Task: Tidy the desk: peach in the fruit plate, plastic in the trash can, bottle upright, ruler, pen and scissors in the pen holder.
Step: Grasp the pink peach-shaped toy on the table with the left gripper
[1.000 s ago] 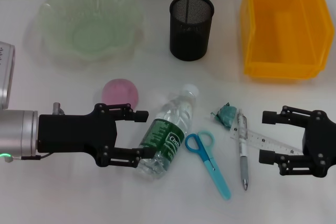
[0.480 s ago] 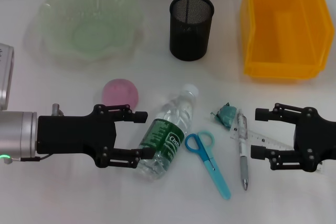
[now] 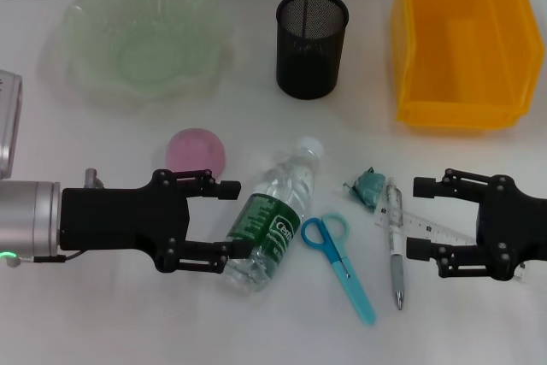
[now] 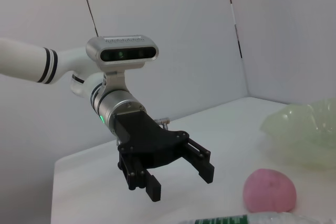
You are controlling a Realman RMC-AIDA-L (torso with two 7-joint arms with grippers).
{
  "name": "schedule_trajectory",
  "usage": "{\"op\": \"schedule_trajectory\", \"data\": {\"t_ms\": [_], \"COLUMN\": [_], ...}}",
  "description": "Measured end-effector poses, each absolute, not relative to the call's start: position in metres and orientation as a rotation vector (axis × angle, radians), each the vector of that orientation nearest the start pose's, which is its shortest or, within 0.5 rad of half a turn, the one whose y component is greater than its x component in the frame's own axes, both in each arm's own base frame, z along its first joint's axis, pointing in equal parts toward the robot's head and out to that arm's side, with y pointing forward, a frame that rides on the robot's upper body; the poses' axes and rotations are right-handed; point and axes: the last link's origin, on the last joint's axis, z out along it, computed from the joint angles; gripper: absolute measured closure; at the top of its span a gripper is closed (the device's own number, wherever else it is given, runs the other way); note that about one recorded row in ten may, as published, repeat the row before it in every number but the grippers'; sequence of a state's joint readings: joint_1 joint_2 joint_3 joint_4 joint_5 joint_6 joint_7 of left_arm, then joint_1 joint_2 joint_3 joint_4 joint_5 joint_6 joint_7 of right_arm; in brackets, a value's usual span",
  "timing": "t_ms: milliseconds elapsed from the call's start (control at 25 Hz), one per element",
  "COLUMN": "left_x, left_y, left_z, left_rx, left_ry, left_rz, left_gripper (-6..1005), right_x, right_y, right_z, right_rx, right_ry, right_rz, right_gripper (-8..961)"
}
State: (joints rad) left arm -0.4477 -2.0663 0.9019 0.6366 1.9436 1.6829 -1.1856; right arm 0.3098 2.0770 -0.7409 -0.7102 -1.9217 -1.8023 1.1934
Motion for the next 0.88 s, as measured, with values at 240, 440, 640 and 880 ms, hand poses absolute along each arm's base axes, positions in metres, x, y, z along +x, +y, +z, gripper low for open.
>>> {"op": "schedule_trajectory", "data": {"t_ms": [240, 440, 640, 880], "left_x": [-0.267, -0.277, -0.288, -0.296], "left_y": [0.284, 0.299, 0.319, 0.331], "left_z": [-0.019, 0.000, -0.004, -0.024], "left_rx": [-2.943, -2.720, -2.576, -2.553], "left_ry": [-0.360, -0.425, -0.498, -0.576], "left_rz": [-0.713, -0.786, -0.707, -0.591], "left_gripper": [237, 243, 249, 255], "right_x": [0.291, 0.291, 0.292, 0.292], "right_y": [0.251, 0.251, 0.251, 0.251], "right_z": [0.009, 0.009, 0.009, 0.009], "right_rx": [-2.798, -2.798, -2.798, -2.798], "right_ry": [0.482, 0.484, 0.487, 0.491], "right_rz": [0.849, 0.849, 0.849, 0.850], "right_gripper": [116, 117, 117, 117]}}
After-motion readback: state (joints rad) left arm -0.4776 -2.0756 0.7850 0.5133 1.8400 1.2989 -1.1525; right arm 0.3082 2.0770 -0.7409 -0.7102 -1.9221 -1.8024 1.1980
